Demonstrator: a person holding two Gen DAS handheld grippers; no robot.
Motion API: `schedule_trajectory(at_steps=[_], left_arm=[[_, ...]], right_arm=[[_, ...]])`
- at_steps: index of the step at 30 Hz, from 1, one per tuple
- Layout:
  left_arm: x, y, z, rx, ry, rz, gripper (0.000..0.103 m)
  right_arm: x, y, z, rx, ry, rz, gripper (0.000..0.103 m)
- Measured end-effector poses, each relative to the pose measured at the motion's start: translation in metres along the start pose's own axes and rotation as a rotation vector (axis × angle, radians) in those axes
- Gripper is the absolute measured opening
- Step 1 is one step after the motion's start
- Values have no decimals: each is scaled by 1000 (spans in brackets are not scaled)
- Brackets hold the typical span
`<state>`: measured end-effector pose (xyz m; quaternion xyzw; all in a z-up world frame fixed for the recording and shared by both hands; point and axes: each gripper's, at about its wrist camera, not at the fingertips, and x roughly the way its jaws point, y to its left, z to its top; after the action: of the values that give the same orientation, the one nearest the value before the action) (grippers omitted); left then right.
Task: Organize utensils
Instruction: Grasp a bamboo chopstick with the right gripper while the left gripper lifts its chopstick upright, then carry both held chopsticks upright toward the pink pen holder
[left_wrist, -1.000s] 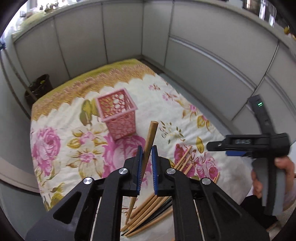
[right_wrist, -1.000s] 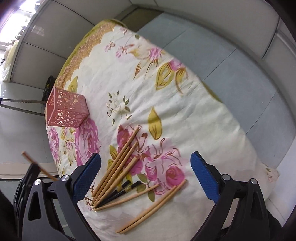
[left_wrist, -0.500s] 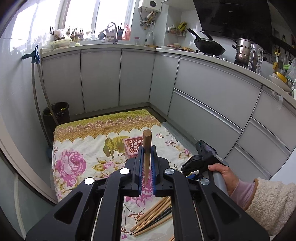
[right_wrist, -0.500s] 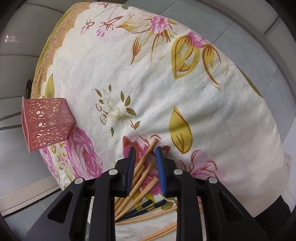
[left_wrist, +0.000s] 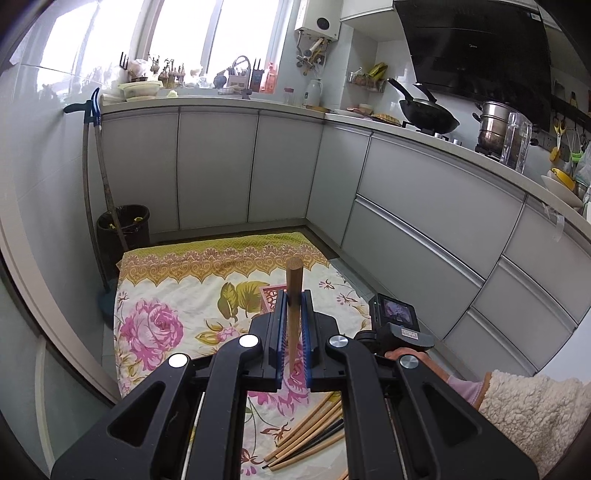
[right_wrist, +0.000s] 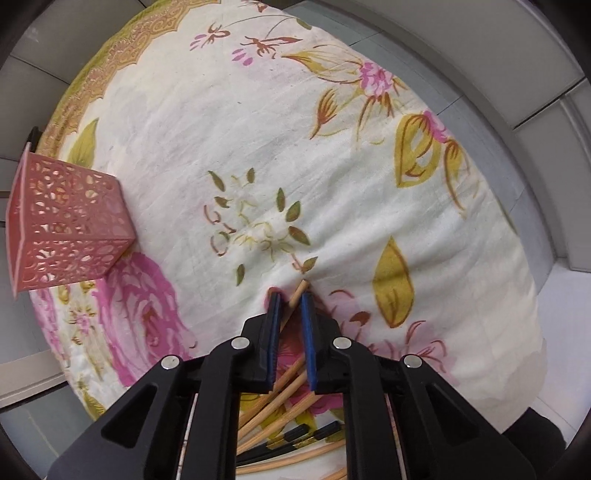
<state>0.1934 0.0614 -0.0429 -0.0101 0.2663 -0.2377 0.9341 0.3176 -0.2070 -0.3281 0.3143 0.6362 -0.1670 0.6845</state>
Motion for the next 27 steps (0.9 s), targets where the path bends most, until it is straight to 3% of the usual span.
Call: schedule_trajectory(at_steps=[2, 11, 15, 20, 24, 27], left_arm=[[-3, 1, 0, -12, -8, 4, 7], [-19, -4, 4, -25, -65, 12, 6], [-26, -13, 9, -27, -92, 11, 3], [-18, -25, 8, -13, -71, -1, 1], [1, -16, 2, -48, 10, 14, 1], [52, 7, -10, -119, 202, 23, 5]], right_arm=[[-10, -4, -6, 8, -28, 87, 9], [-124, 8, -62, -210, -296, 268, 6], [-181, -2, -93, -314, -404, 309, 5], [-233, -14, -117, -376, -466, 342, 5], [-264, -25, -125, -397, -499, 385, 4], [-277, -30, -127, -410, -516, 405, 4]])
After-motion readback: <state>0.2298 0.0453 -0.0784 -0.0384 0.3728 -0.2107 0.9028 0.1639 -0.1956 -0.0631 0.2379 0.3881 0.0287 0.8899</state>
